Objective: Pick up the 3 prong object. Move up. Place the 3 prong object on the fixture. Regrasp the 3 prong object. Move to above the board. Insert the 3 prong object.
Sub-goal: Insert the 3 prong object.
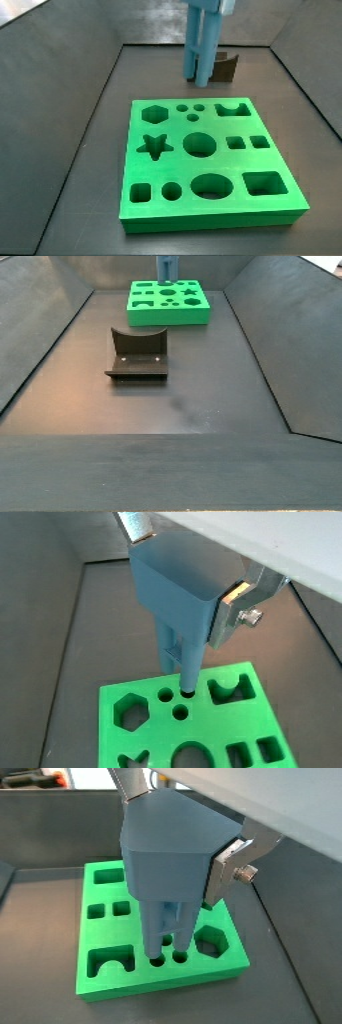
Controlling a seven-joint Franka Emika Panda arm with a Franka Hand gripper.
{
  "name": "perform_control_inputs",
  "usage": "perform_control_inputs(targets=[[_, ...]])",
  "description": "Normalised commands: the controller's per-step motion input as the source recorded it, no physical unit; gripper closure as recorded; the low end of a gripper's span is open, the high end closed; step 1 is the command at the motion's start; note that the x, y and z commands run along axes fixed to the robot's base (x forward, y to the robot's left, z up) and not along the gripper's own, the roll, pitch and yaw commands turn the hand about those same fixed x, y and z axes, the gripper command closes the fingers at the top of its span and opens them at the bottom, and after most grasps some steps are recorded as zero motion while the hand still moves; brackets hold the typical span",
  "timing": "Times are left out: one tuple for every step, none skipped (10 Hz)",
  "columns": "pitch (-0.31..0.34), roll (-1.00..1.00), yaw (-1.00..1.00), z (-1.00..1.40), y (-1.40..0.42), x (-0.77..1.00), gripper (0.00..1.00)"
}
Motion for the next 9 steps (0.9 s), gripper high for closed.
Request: perform_control_inputs(targets=[[0.0, 0.0, 0.0, -0.01, -0.01, 0.0, 1.0], [0.013, 0.06, 0.0, -0.36, -0.07, 0.0, 1.0], [0.0, 0.01, -0.11, -0.41, -0.1, 0.0, 1.0], [-0.004, 0.0, -0.15, -0.35, -0.09, 0.0, 1.0], [-0.009, 0.0, -0.14, -0.17, -0.03, 0.0, 1.0], [-0.006, 0.0, -0.15, -0.12, 0.0, 0.0, 1.0], [0.0, 0.01, -0.11, -0.29, 0.0, 0.0, 1.0], [0.0, 0.0, -0.09, -0.36, -0.03, 0.0, 1.0], [-0.024, 0.0, -0.08, -0.21, -0.03, 0.0, 1.0]])
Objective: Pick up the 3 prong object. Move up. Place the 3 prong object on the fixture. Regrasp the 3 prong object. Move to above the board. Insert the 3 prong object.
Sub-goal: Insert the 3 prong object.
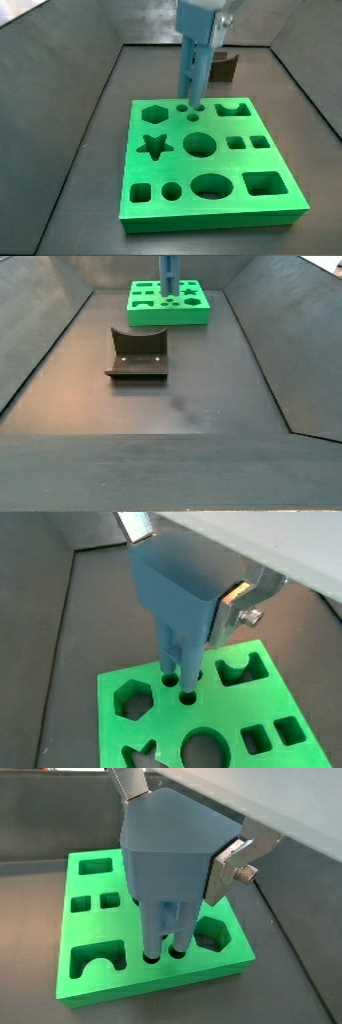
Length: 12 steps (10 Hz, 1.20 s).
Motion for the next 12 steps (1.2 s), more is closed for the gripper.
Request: perform_control_inputs(targets=[[-0.01, 0.0, -0.09, -0.23, -0.03, 0.0, 1.0], [-0.019, 0.0, -0.11, -0.23, -0.02, 0.0, 1.0], [-0.014, 0.0, -0.1, -0.2, 0.0, 0.0, 1.0], [-0.03, -0.01, -0.11, -0.14, -0.01, 0.0, 1.0], [-0.049, -0.03, -0.13, -0.09, 0.0, 0.0, 1.0], [-0.053, -0.05, -0.11, -0.07, 0.0, 0.01, 1.0], [-0.059, -0.05, -0.11, -0.09, 0.0, 0.02, 1.0], [-0.066, -0.05, -0.13, -0.1, 0.0, 0.04, 1.0], [-0.08, -0.05, -0.11, -0.08, 0.0, 0.09, 1.0], [-0.06, -0.04, -0.1, -0.11, 0.0, 0.06, 1.0], [-0.069, -0.04, -0.11, -0.13, 0.0, 0.06, 1.0], [-0.053, -0.03, -0.08, -0.15, 0.0, 0.05, 1.0]])
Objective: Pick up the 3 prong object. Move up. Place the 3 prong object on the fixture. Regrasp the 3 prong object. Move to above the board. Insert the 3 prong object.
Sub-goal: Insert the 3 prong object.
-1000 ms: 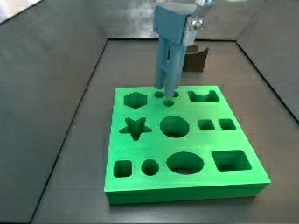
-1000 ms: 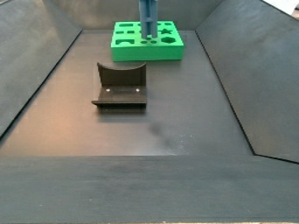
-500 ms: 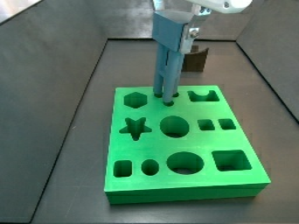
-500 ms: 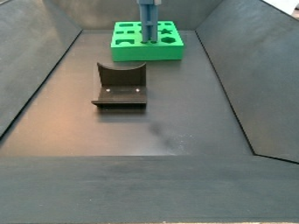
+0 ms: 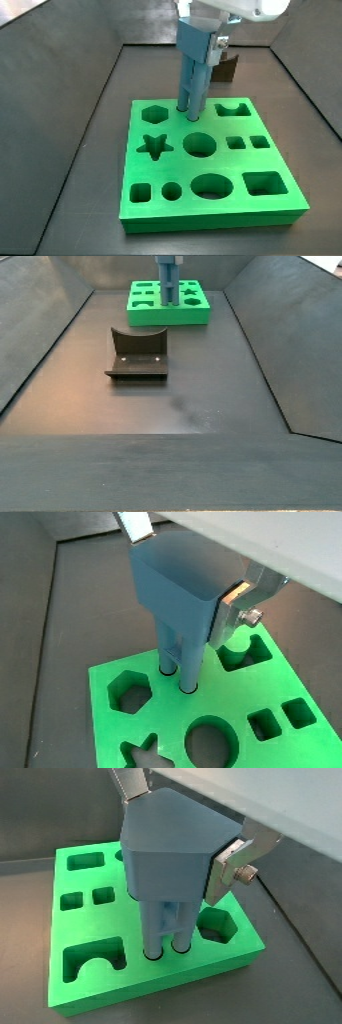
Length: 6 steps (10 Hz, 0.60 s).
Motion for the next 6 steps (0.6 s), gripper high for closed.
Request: perform_control_inputs(targets=[[-0.003, 0.0, 0.0, -0.22, 0.0, 0.06, 1.0], [0.0, 0.0, 0.05, -0.3, 0.0, 0.05, 1.0], [0.0, 0.0, 0.08, -0.34, 0.0, 0.04, 1.0], [0.0, 0.0, 0.06, -0.35, 0.0, 0.01, 1.0], [0.0, 0.08, 0.03, -0.48, -0.04, 0.01, 1.0], [0.053, 0.27, 0.0, -0.65, -0.07, 0.17, 1.0]])
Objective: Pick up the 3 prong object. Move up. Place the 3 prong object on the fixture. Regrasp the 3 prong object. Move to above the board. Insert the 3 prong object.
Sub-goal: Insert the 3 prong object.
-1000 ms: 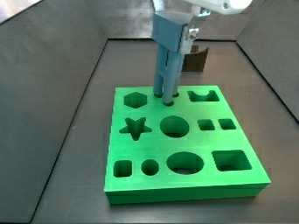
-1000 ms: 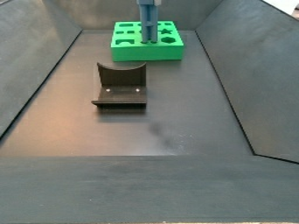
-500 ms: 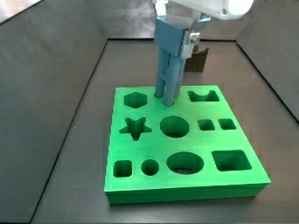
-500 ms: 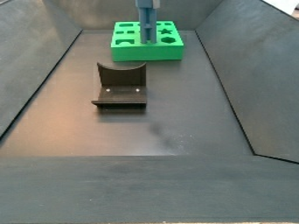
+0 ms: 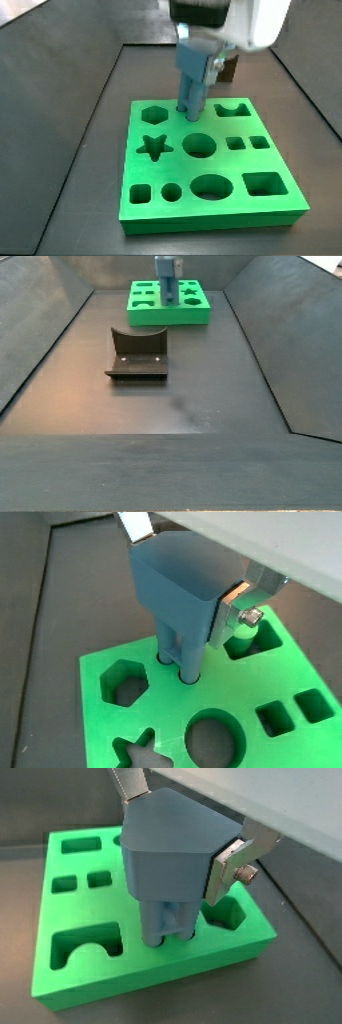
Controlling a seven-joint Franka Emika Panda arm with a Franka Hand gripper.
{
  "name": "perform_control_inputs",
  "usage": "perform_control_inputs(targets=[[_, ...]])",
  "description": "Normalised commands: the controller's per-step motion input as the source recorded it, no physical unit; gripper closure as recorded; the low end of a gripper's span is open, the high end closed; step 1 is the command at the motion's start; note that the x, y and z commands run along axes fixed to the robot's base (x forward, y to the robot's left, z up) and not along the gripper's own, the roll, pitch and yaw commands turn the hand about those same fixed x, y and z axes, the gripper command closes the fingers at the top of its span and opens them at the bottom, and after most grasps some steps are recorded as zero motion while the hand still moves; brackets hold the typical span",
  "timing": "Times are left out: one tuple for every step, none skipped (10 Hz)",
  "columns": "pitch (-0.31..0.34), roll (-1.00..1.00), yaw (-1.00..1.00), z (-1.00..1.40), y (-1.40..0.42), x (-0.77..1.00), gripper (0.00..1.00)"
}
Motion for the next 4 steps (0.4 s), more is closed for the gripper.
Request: perform_control_inputs(targets=[[0.026, 0.31, 0.0, -0.69, -0.11, 0.16, 1.0], [0.0, 0.19, 0.02, -0.75, -0.05, 0.08, 1.0], [-0.009, 0.0, 0.0, 0.0, 0.0, 0.0, 1.0], [0.0, 0.0, 0.0, 0.0, 0.0, 0.0, 1.0]])
